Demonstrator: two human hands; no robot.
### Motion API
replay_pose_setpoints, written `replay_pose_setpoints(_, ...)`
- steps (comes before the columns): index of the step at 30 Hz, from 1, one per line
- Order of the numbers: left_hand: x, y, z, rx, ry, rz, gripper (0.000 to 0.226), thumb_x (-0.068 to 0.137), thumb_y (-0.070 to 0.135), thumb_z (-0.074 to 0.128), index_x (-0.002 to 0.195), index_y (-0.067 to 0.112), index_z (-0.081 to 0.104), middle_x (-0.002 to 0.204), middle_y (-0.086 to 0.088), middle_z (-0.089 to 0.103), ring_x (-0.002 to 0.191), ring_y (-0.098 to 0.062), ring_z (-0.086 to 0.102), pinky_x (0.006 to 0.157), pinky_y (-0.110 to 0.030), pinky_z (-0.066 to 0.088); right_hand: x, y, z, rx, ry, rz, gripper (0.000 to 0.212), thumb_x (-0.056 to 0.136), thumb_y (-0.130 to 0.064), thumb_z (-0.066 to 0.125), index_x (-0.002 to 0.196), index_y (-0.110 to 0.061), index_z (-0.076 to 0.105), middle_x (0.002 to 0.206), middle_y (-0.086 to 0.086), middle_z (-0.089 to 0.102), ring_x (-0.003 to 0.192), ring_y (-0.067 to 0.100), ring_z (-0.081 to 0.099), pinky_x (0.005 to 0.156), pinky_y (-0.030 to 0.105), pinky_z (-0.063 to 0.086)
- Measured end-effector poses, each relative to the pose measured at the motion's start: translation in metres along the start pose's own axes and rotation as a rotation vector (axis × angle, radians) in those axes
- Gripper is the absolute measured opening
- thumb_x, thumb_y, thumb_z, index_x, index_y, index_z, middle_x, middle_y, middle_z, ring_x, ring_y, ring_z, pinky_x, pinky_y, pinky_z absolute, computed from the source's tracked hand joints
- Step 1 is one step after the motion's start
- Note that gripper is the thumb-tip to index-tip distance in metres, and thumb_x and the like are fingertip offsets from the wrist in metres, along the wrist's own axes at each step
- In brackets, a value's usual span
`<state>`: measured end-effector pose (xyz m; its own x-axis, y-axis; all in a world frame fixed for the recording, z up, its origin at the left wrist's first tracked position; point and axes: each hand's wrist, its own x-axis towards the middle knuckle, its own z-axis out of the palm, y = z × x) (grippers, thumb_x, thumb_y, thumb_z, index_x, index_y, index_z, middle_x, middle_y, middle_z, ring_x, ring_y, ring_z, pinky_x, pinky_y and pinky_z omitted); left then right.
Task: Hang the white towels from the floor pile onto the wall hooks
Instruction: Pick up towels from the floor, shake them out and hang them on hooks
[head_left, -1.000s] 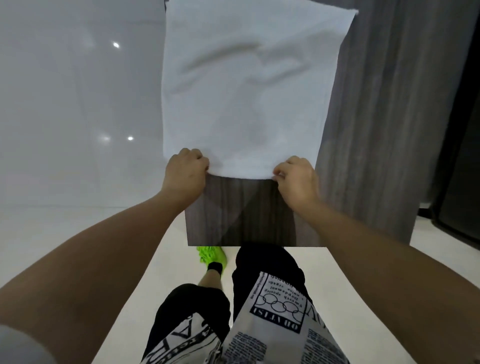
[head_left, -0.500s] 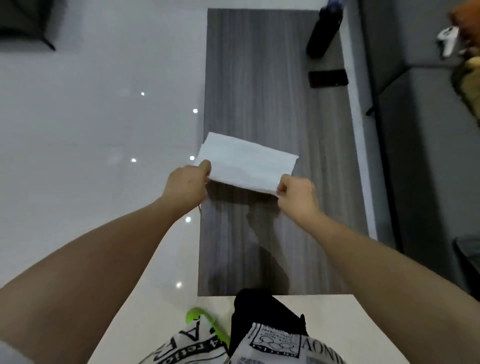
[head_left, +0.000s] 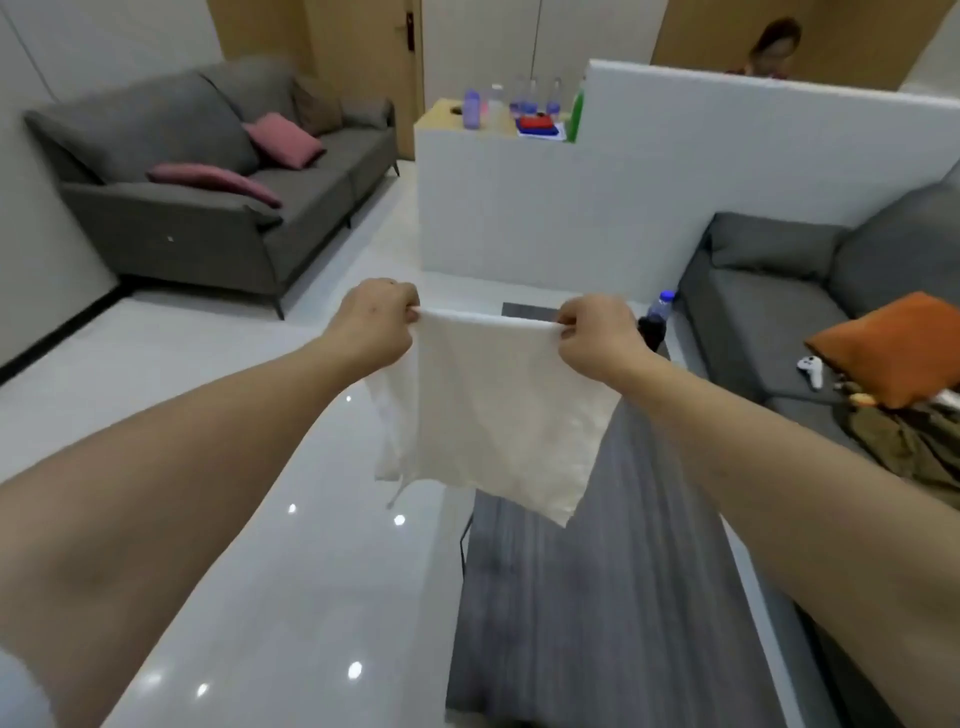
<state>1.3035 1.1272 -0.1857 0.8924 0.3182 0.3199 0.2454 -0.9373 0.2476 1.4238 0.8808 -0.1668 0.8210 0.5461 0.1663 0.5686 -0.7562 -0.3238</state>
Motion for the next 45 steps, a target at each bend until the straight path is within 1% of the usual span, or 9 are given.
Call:
replay_pose_setpoints(8, -0.072, -0.093, -0.156, 0.058, 0.207, -0.103, 0.003, 0.088, 0.021, 0.066, 0.089, 0.019, 0.068, 0.089, -0.006, 0.067, 0.08, -0.021, 0.054, 0.071, -0.031, 0.043, -0.002, -0.156, -0.048, 0.006, 0.06, -0.381, 0.023, 0.083, -0.002, 0.056, 0.092, -0.018, 0.071, 0.088, 0.001, 0.063, 0.085, 0.02, 0.055, 0.073, 0.026, 0.04)
replay_pose_setpoints(13, -0.138, -0.15, -0.233, 0.125, 0.257, -0.228, 0.02, 0.068, 0.012, 0.083, 0.073, 0.018, 0.065, 0.072, 0.006, 0.058, 0.073, -0.018, 0.051, 0.066, -0.024, 0.036, -0.004, -0.258, -0.042, 0.027, 0.064, -0.572, 0.021, 0.082, -0.002, 0.065, 0.094, -0.015, 0.077, 0.089, 0.001, 0.069, 0.082, 0.014, 0.057, 0.073, 0.024, 0.043)
replay_pose_setpoints(16, -0.175, -0.186, -0.267, 0.21, 0.233, -0.364, 0.02, 0.069, 0.008, 0.08, 0.081, 0.013, 0.064, 0.083, -0.009, 0.063, 0.082, -0.031, 0.056, 0.063, -0.028, 0.037, -0.004, -0.321, -0.031, 0.067, 0.031, -0.667, 0.019, 0.071, -0.009, 0.082, 0.09, -0.014, 0.078, 0.086, 0.001, 0.071, 0.076, 0.013, 0.058, 0.07, 0.022, 0.042)
replay_pose_setpoints(20, -0.225, -0.24, -0.302, 0.352, 0.242, -0.43, 0.019, 0.083, 0.003, 0.065, 0.1, 0.006, 0.071, 0.1, -0.017, 0.062, 0.096, -0.036, 0.056, 0.076, -0.034, 0.044, -0.004, -0.411, -0.004, 0.129, -0.033, -0.793, 0.027, 0.065, -0.011, 0.088, 0.088, -0.016, 0.077, 0.088, -0.01, 0.064, 0.077, 0.004, 0.056, 0.072, 0.021, 0.045)
replay_pose_setpoints(25, -0.296, -0.314, -0.339, 0.449, 0.297, -0.634, 0.017, 0.086, 0.005, 0.057, 0.098, 0.01, 0.068, 0.097, -0.016, 0.064, 0.092, -0.035, 0.058, 0.073, -0.032, 0.044, -0.006, -0.53, 0.046, 0.157, -0.119, -0.947, 0.023, 0.069, -0.013, 0.085, 0.09, -0.015, 0.077, 0.085, 0.0, 0.07, 0.081, 0.017, 0.063, 0.075, 0.032, 0.054)
replay_pose_setpoints(29, -0.357, -0.369, -0.372, 0.487, 0.306, -0.819, 0.014, 0.081, 0.008, 0.064, 0.092, 0.015, 0.07, 0.09, -0.013, 0.069, 0.088, -0.033, 0.061, 0.07, -0.031, 0.044, -0.013, -0.631, 0.085, 0.188, -0.204, -1.108, 0.016, 0.073, -0.017, 0.08, 0.087, -0.015, 0.075, 0.073, -0.001, 0.06, 0.074, 0.018, 0.056, 0.065, 0.022, 0.037)
replay_pose_setpoints(32, -0.401, -0.408, -0.404, 0.49, 0.352, -0.963, 0.013, 0.073, 0.014, 0.077, 0.084, 0.016, 0.071, 0.078, -0.007, 0.066, 0.081, -0.029, 0.062, 0.064, -0.026, 0.036, -0.022, -0.71, 0.114, 0.26, -0.267, -1.18, 0.009, 0.077, -0.012, 0.073, 0.084, -0.017, 0.073, 0.075, 0.0, 0.061, 0.076, 0.02, 0.056, 0.065, 0.023, 0.038)
replay_pose_setpoints(37, -0.465, -0.457, -0.452, 0.49, 0.364, -1.182, 0.017, 0.075, 0.015, 0.076, 0.078, 0.02, 0.059, 0.077, -0.006, 0.062, 0.077, -0.028, 0.058, 0.065, -0.034, 0.048, -0.055, -0.841, 0.15, 0.361, -0.364, -1.309, 0.022, 0.072, 0.0, 0.052, 0.07, -0.019, 0.063, 0.071, -0.001, 0.06, 0.076, 0.022, 0.058, 0.059, 0.025, 0.041)
replay_pose_setpoints(45, -0.603, -0.481, -0.501, 0.592, 0.474, -1.46, 0.021, 0.074, 0.001, 0.054, 0.076, 0.021, 0.048, 0.079, -0.005, 0.056, 0.075, -0.029, 0.053, 0.06, -0.039, 0.048, -0.168, -1.007, 0.188, 0.58, -0.492, -1.524, 0.035, 0.066, -0.001, 0.047, 0.082, -0.018, 0.074, 0.077, 0.004, 0.069, 0.076, 0.022, 0.061, 0.065, 0.023, 0.044)
